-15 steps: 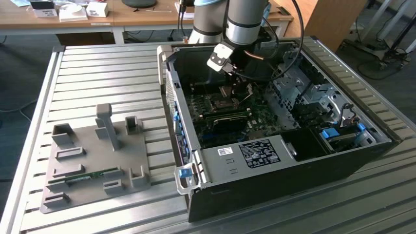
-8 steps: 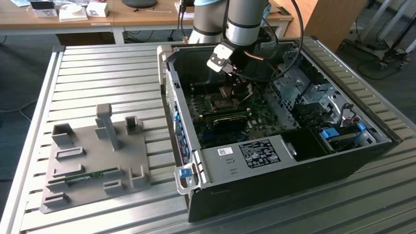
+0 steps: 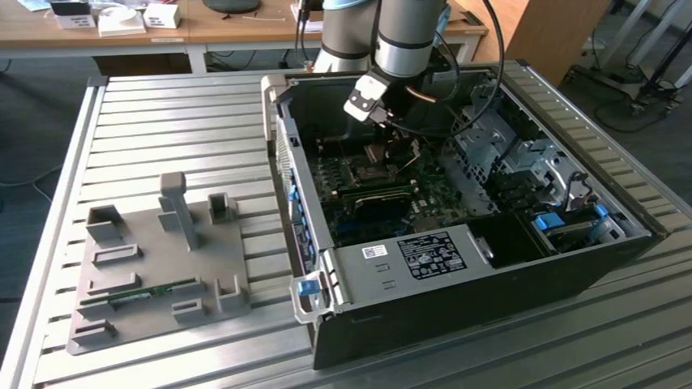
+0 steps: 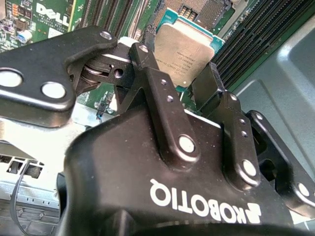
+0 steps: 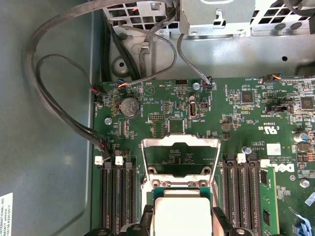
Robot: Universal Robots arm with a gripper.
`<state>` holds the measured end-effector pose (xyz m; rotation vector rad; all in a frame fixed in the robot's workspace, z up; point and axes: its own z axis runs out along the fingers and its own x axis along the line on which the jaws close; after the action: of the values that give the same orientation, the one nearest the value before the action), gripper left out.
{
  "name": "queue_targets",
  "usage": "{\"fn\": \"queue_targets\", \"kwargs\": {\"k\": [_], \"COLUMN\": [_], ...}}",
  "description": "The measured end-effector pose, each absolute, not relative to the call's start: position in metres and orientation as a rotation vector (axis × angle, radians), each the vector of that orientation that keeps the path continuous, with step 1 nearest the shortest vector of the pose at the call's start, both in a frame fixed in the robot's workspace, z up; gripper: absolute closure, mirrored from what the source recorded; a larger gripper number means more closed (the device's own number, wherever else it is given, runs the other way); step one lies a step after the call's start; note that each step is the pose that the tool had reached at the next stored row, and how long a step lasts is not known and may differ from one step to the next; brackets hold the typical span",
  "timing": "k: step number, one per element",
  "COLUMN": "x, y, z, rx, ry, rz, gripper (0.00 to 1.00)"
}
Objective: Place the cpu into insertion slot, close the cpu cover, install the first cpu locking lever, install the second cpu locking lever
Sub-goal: 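Place the cpu into insertion slot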
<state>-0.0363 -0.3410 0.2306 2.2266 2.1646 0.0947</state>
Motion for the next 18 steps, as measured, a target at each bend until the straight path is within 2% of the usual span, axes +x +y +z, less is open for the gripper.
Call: {"fn": "queue_targets", "kwargs": {"k": [18], "x": [-0.045], "y": [-0.341], "z": [0.215], "rx": [2.226], "ry": [2.165], "rz": [0.094], "gripper": [0.46]}}
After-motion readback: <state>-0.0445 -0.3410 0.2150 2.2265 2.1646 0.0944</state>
